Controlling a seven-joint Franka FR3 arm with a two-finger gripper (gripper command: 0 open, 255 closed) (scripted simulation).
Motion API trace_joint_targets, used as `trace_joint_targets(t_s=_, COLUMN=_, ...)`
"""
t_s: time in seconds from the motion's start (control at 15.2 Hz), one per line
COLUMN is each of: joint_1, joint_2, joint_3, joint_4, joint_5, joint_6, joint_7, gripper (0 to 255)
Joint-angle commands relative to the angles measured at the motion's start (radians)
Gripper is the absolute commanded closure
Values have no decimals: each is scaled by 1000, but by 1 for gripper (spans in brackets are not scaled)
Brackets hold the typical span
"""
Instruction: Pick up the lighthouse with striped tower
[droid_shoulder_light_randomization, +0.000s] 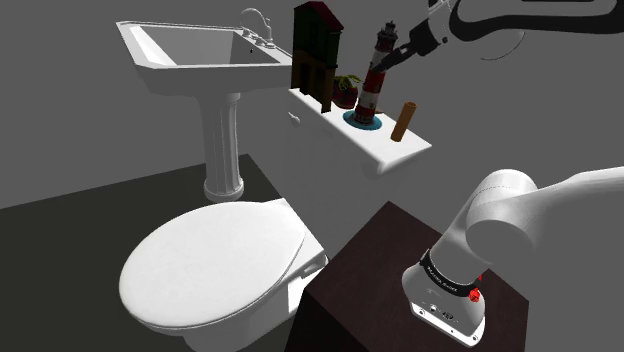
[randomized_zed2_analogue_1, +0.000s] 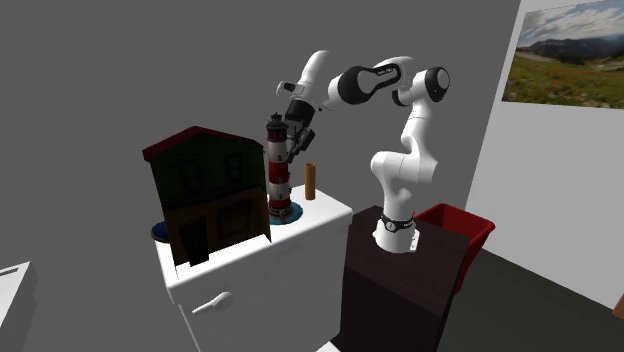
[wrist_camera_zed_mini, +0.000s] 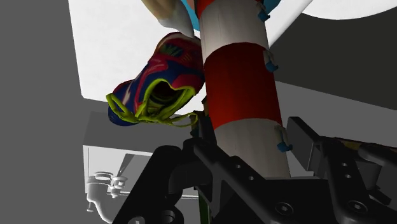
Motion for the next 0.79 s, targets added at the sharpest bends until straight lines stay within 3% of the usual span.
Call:
trace_joint_targets(t_s=0.0, joint_1=1, joint_2=0, joint_3=6, joint_4=19, joint_5=1, joint_6=-20, joint_7=5, gripper=255)
trace_joint_targets(t_s=0.73, joint_1=9, joint_2=12, joint_3=39, joint_4=168, joint_5=8, joint_6=-156, joint_7=37, gripper=255)
